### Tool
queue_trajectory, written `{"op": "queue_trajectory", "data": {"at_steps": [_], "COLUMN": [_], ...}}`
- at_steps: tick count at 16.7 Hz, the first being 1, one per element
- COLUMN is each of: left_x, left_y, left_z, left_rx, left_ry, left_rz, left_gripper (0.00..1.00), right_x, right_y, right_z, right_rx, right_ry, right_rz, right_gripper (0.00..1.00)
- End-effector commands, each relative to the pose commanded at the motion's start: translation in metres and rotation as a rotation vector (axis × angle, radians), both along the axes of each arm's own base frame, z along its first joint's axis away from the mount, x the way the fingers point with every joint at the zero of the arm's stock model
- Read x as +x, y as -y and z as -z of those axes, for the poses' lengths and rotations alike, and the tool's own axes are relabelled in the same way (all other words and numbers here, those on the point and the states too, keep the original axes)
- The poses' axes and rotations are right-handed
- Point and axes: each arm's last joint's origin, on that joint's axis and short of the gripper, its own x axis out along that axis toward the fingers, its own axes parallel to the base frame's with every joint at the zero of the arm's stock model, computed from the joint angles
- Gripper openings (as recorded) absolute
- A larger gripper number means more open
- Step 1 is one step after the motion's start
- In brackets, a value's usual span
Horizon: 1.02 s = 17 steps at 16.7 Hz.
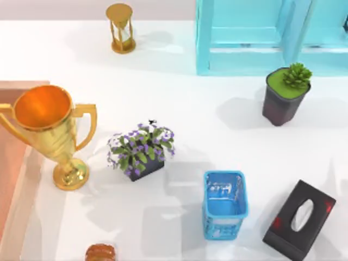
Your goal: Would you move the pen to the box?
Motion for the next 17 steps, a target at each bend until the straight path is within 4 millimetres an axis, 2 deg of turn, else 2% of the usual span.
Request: {"op": "queue_trajectory", "data": {"at_steps": [4,10,17], "left_x": [-0.013,-0.013,0.000], "left_y": [-0.019,-0.018,-0.012], "left_z": [0.010,0.010,0.045], "left_rx": [-0.013,-0.010,-0.013], "left_ry": [-0.072,-0.071,-0.074], "left_rz": [-0.009,-0.008,-0.006], "left_gripper": [0.00,0.00,0.00], "right_x": [0.000,0.000,0.000], "right_y": [0.000,0.000,0.000], "right_z": [0.000,0.000,0.000], "right_rx": [0.000,0.000,0.000], "right_ry": [0.000,0.000,0.000], "right_rz": [0.000,0.000,0.000], "right_gripper": [1.00,1.00,1.00]}}
